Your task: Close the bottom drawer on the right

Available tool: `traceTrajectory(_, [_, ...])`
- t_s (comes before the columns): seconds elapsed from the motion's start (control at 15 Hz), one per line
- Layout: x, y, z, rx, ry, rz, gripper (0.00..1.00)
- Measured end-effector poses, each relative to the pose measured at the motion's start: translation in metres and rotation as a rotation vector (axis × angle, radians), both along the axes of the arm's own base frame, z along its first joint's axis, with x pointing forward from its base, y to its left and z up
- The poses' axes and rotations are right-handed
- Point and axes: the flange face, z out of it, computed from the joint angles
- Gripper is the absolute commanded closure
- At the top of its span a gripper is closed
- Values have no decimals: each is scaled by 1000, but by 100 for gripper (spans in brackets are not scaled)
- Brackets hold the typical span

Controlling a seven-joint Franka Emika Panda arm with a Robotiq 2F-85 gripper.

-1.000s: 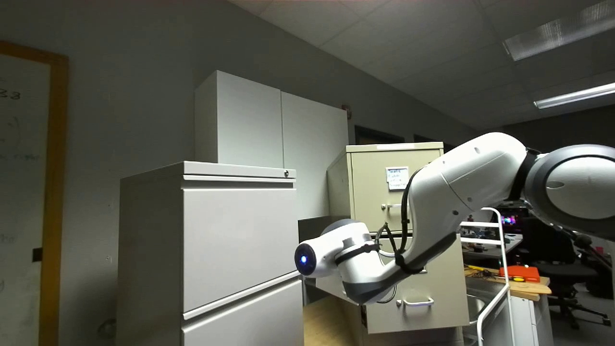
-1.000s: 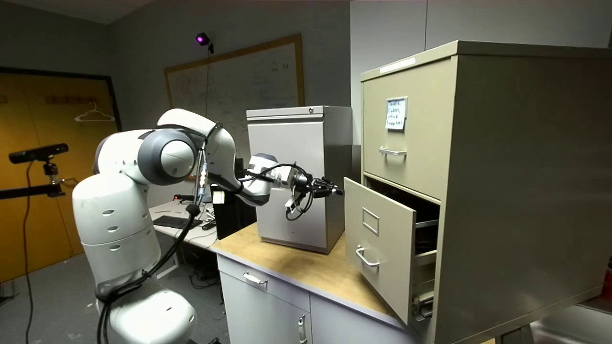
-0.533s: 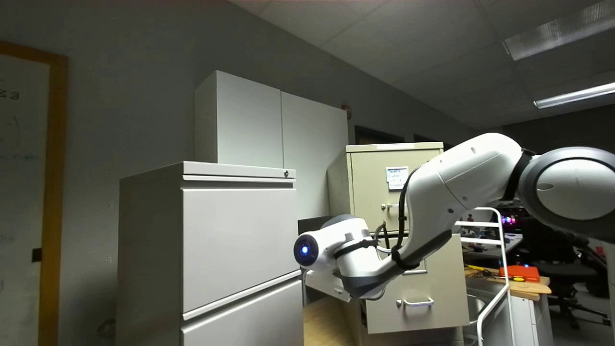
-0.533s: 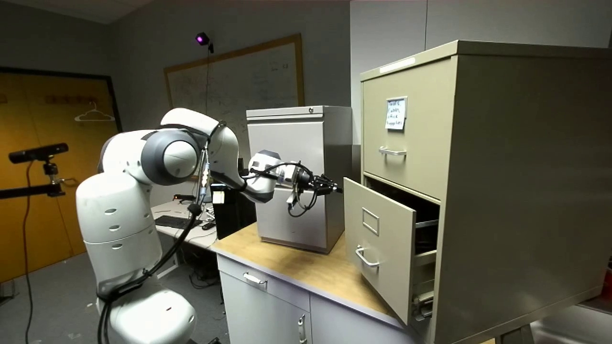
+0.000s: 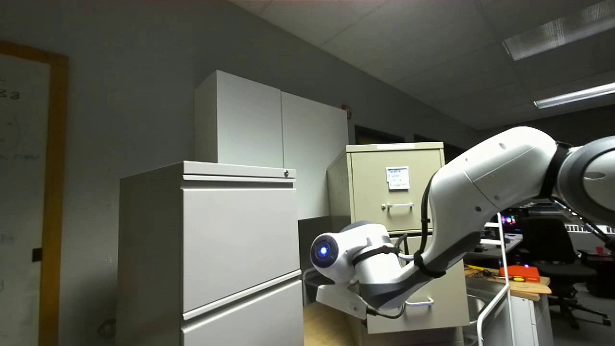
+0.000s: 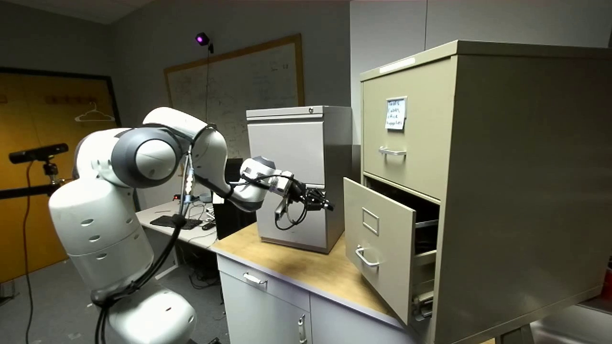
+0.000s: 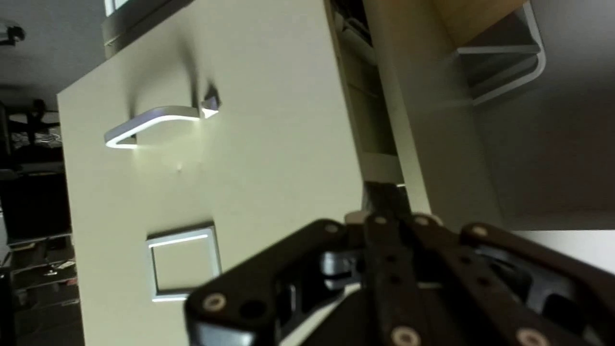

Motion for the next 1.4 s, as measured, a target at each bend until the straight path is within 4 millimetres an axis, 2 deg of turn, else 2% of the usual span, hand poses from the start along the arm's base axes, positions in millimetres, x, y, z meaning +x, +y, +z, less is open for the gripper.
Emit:
traceTrajectory(0.27, [-22, -21, 3, 4, 8, -57, 100])
traceTrajectory(0.47, [-21, -44, 7, 5, 4, -104, 100])
traceTrajectory(0.67, [-9, -59, 13, 7, -7, -133, 100])
traceTrajectory(0.8, [0, -62, 16, 5, -13, -145, 100])
traceTrajectory(1.4, [17, -58, 14, -18, 9, -230, 100])
